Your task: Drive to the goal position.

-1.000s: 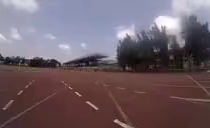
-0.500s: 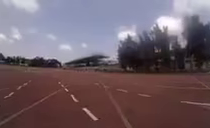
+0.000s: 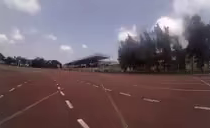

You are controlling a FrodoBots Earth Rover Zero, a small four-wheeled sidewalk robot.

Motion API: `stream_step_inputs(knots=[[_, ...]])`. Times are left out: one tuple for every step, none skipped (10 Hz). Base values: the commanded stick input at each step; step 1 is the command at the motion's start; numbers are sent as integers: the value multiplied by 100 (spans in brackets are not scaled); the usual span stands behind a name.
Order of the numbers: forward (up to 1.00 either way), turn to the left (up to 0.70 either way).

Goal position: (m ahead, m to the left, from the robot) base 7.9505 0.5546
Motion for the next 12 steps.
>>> stream_step_inputs(knots=[[70,0],[70,0],[70,0],[70,0],[70,0],[70,0],[70,0],[70,0],[70,0],[70,0],[70,0],[70,0]])
